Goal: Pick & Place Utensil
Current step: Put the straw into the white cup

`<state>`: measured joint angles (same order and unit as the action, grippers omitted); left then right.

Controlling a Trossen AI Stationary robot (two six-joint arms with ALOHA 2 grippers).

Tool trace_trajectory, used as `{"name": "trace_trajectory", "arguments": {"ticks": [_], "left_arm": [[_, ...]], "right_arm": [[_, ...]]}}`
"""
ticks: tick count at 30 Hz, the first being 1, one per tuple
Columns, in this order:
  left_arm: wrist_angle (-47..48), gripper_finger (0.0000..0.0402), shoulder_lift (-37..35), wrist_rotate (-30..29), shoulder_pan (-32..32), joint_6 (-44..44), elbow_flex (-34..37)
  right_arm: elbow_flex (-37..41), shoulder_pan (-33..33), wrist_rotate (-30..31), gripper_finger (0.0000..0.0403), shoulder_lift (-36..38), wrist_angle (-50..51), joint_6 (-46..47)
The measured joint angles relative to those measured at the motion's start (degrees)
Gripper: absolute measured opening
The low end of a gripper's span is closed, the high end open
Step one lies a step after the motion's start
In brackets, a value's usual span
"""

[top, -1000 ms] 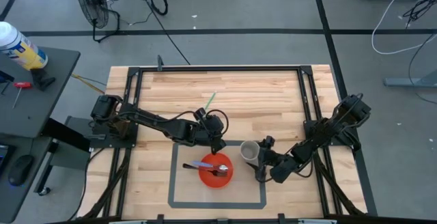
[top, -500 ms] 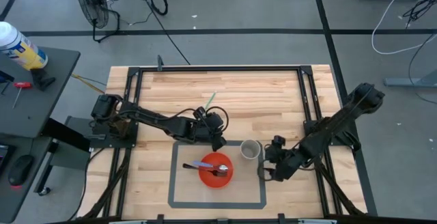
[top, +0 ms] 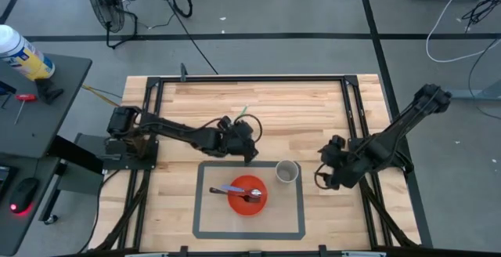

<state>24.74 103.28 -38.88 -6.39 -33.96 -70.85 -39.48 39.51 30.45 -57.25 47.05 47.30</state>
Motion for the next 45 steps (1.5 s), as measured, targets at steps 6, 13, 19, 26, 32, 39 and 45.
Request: {"name": "trace_trajectory", "arguments": {"ticks": [6, 13, 19, 26, 32, 39, 45], "left_arm": [[-3.98, 0.0172, 0.91, 4.63, 4.13, -2.46, 4.29], [-15.66, 0.0172, 1.03, 6.49, 9.91, -9.02, 14.75], [-25.60, 0.0172, 1.81, 6.64, 11.08, -8.89, 20.33], [-26.70, 0.0172, 4.57, 1.62, 11.08, -8.87, 21.69], [-27.46, 0.0172, 6.41, -0.72, 10.99, -9.26, 21.57], [-27.36, 0.0137, 6.41, 0.02, 11.01, -9.41, 21.55], [-27.02, 0.0061, 6.47, -0.46, 10.99, -9.39, 21.55]], "right_arm": [[-0.04, 0.02, 2.04, 0.0398, 1.15, -1.68, 0.14], [-0.04, -0.14, 2.24, 0.0398, 0.15, -3.57, 0.02], [-0.04, -0.58, 5.11, 0.0398, 0.11, -4.20, -0.33], [-0.04, -1.94, 5.19, 0.0398, 0.11, -5.27, -0.38], [-0.04, -2.64, 5.21, 0.0398, 0.10, -5.73, -1.14], [-0.04, -2.82, 5.24, 0.0398, 0.11, -6.01, -1.47], [-0.04, -2.84, 11.48, 0.0398, 0.10, -7.43, -2.81]]}}
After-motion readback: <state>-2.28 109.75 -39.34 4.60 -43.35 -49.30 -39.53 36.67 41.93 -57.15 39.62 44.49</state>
